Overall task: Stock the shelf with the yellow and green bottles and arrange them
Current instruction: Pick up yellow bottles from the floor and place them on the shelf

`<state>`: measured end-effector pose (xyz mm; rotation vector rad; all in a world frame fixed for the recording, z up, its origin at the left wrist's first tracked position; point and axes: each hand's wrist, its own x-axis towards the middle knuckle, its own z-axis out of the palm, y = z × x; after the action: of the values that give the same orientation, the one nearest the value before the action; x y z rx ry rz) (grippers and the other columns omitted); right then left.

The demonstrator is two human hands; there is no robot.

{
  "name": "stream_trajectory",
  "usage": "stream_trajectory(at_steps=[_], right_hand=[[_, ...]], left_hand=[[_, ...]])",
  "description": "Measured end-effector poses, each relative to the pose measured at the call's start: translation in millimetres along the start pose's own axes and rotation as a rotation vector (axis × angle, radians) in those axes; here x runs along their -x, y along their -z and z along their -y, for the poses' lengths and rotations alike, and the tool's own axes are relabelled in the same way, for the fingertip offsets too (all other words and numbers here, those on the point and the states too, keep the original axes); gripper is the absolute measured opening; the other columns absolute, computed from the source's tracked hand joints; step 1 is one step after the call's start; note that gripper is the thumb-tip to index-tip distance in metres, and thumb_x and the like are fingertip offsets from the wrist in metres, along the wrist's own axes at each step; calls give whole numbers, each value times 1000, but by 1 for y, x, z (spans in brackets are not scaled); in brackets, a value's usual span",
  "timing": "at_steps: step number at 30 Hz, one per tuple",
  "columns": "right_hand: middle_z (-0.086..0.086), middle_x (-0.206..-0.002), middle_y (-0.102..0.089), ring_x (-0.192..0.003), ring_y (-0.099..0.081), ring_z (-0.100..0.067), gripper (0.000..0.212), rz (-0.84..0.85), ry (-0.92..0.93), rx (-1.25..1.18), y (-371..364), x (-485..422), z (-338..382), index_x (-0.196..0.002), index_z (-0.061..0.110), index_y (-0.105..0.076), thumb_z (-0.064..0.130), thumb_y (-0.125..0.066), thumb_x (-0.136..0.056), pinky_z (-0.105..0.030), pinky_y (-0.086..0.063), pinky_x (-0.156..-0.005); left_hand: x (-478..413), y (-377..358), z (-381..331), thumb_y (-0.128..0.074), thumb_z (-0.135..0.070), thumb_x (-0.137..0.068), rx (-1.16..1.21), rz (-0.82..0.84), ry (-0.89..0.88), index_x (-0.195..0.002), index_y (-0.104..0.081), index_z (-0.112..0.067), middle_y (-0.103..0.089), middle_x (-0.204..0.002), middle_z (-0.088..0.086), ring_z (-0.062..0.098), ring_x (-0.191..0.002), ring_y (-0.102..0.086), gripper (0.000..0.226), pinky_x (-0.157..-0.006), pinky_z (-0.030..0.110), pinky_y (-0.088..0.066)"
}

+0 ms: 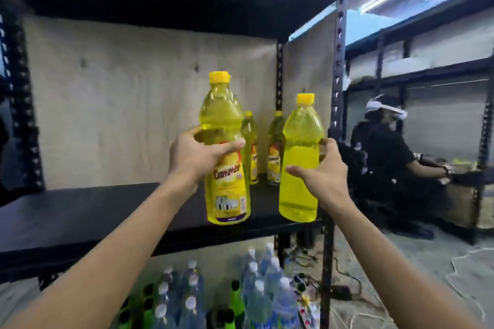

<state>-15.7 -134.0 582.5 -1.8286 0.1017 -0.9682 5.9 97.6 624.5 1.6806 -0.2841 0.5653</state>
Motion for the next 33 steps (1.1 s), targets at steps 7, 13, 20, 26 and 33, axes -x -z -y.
stream_trajectory(at_steps=[7, 13, 20, 26, 33], right_hand=[[-11, -115, -66, -108, -62, -34, 76, -93, 1, 146, -65, -93, -41, -125, 18, -49, 23, -92, -63, -46, -50, -95], [-15, -124, -61, -119, -57, -39, 80, -86, -69, 182, -88, -118, -80, -135, 16, -43, 26, -89, -70, -46, -47, -98], [-16, -128, -59, -120, -57, -38, 86, -50, -47, 255, -90, -133, -99, -138, 14, -38, 35, -88, -71, -46, -48, -98], [-18, -131, -57, -122, -55, -39, 97, 10, -68, 291, -83, -117, -95, -145, 14, -30, 32, -88, -70, -46, -47, -99], [-5, -115, -52, -106, -53, -25, 52, -75, 63, 235, -63, 25, -87, -123, 24, -55, 18, -76, -76, -36, -46, -89]], left_hand=[[-116, -106, 35, -92, -49, -48, -15, -117, 113, -98, -74, -21, -76, -99, -1, 18, -89, -71, 60, -80, 29, -57], [-144, -141, 91, -94, -43, -52, -17, -69, 173, -97, -72, -21, -73, -95, -3, 17, -79, -68, 54, -72, 24, -53], [-156, -146, 127, -91, -48, -58, -112, 22, 127, -107, -67, -26, -69, -99, -6, 14, -84, -65, 59, -74, 24, -49], [-149, -137, 131, -91, -41, -62, -149, 162, 220, -129, -55, -19, -65, -120, -2, 22, -109, -64, 79, -88, 34, -52], [-24, -51, 117, -80, -24, -78, -343, -16, -116, -132, -57, -29, -63, -128, -6, 11, -118, -58, 59, -102, 29, -45]])
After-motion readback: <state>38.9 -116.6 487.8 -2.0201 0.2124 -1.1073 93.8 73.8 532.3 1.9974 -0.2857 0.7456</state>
